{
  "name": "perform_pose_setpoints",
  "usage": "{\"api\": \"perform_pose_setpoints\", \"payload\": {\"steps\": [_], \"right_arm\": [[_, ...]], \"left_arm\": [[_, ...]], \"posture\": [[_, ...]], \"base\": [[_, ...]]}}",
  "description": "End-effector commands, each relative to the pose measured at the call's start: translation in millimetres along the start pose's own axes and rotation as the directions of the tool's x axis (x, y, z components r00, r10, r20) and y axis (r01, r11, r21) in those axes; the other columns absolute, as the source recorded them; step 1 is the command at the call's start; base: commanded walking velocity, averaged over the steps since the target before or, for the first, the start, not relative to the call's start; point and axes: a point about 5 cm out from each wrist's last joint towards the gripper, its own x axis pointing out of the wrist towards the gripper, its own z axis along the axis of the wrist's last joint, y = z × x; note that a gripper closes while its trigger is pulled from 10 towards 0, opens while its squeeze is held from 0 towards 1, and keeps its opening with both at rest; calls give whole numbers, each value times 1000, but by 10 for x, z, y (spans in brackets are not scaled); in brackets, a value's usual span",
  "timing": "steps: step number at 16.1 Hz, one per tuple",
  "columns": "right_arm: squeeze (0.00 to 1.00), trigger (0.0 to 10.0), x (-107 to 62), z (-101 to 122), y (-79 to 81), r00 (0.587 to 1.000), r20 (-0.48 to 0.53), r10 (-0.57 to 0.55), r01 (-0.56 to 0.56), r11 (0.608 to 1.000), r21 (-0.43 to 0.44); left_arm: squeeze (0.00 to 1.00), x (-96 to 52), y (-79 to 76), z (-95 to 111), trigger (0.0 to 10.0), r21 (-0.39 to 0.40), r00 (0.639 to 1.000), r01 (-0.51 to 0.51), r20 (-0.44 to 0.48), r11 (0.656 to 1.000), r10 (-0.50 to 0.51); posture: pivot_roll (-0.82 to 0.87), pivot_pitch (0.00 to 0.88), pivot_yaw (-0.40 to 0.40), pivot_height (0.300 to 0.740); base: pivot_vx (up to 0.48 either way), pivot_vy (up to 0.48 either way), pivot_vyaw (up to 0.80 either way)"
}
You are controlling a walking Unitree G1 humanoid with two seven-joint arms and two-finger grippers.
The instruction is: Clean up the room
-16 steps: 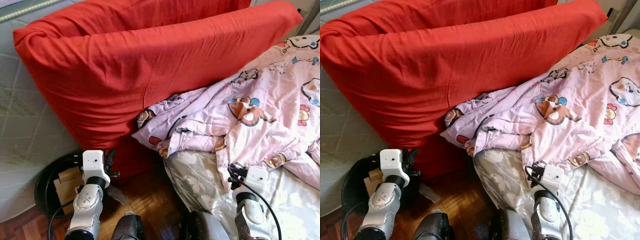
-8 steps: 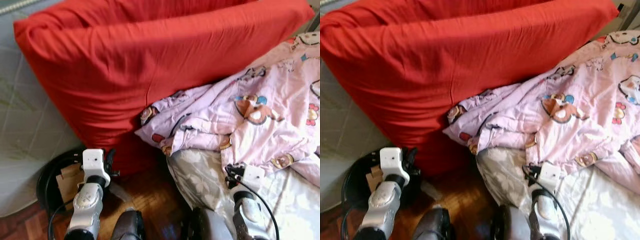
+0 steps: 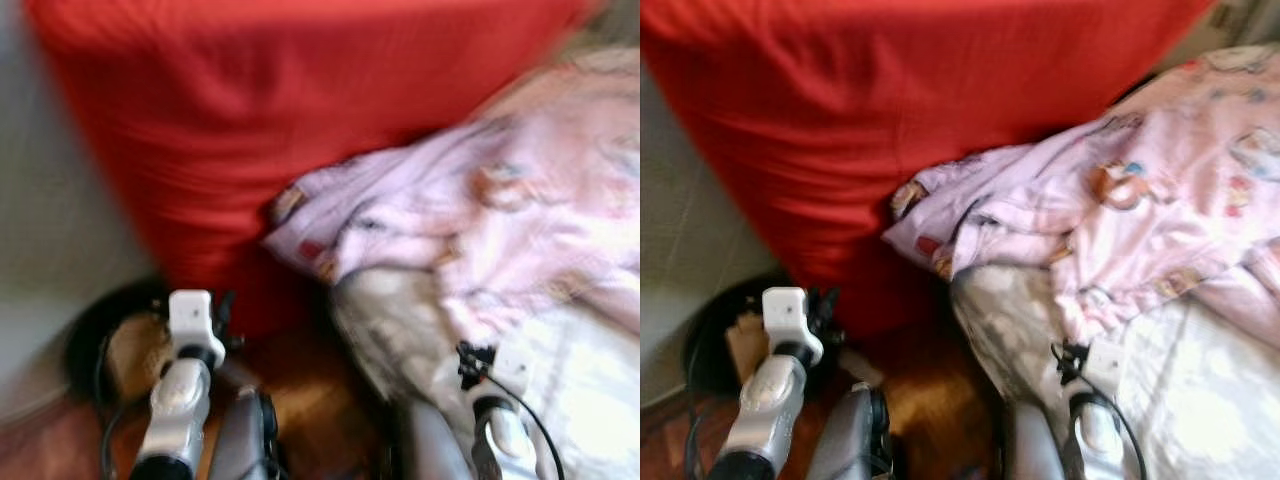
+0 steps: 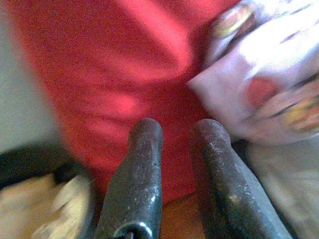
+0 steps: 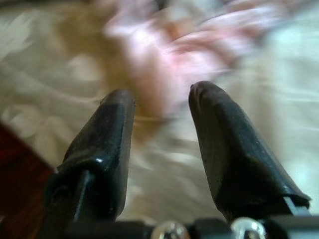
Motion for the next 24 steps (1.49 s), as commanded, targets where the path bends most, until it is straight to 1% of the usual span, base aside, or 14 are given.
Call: {"api": "perform_pose_setpoints", "payload": {"steps": [1, 4, 8, 11, 14, 15, 16, 17, 18, 19, 21, 22, 24], "right_arm": [[1000, 10000, -35, -58, 25, 1000, -17, 12, -12, 1000, 14], [1000, 10000, 2, -1, 76, 999, 3, 38, -39, 999, 19], [1000, 10000, 123, 234, 94, 995, 95, 23, -27, 999, 45], [1000, 10000, 174, 291, 135, 994, 94, 50, -54, 998, 33], [1000, 10000, 265, 342, 146, 998, 40, 40, -39, 999, -23], [533, 10000, 295, 373, 171, 998, 31, 58, -56, 997, -49], [227, 10000, 312, 396, 188, 997, 31, 69, -67, 996, -64], [0, 10000, 372, 472, 213, 997, 17, 72, -69, 989, -132], [0, 10000, 423, 544, 219, 998, 9, 60, -58, 984, -169], [0, 10000, 442, 571, 222, 998, 6, 56, -54, 981, -187], [0, 10000, 492, 692, 256, 997, 38, 64, -56, 983, -177], [0, 10000, 511, 755, 253, 996, 64, 55, -43, 982, -182], [0, 10000, 535, 818, 232, 996, 81, 30, -14, 982, -191]], "left_arm": [[0, -100, 43, -155, 10000, -16, 998, -19, -68, 1000, 17], [0, -101, 44, -156, 10000, -16, 997, -21, -68, 1000, 20], [0, -107, 56, -147, 10000, -14, 998, -24, -67, 1000, 23], [0, -104, 50, -147, 10000, -13, 997, -22, -69, 1000, 21], [0, -111, 41, -141, 10000, -12, 998, -16, -67, 1000, 15], [0, -114, 32, -137, 10000, -11, 998, -11, -67, 1000, 10], [0, -117, 28, -132, 10000, -11, 998, -8, -66, 1000, 7], [0, -122, 19, -117, 10000, -9, 998, 3, -62, 1000, -4], [0, -147, 27, -98, 10000, -6, 998, 11, -57, 1000, -11], [0, -161, 33, -89, 10000, -4, 998, 14, -54, 1000, -14], [0, -220, 43, -60, 10000, 6, 999, 25, -48, 1000, -24], [0, -273, 42, -43, 10000, 10, 999, 30, -43, 999, -30], [0, -326, 22, -42, 10000, 14, 998, 43, -53, 999, -42]], "posture": [[18, 238, 41, 582], [19, 241, 43, 582], [22, 247, 45, 582], [28, 254, 48, 582], [37, 268, 53, 582], [46, 283, 59, 582], [52, 293, 62, 582], [59, 305, 65, 582], [71, 323, 67, 582], [74, 327, 67, 582], [95, 367, 67, 582], [100, 381, 67, 582], [108, 397, 69, 582]], "base": [[0, 0, 0], [0, 0, 0], [0, 0, 0], [0, 0, 0], [0, 0, 0], [0, 0, 0], [0, 0, 0], [0, 0, 0], [0, 0, 0], [0, 0, 0], [0, 0, 0], [0, 0, 0], [0, 0, 0]]}}
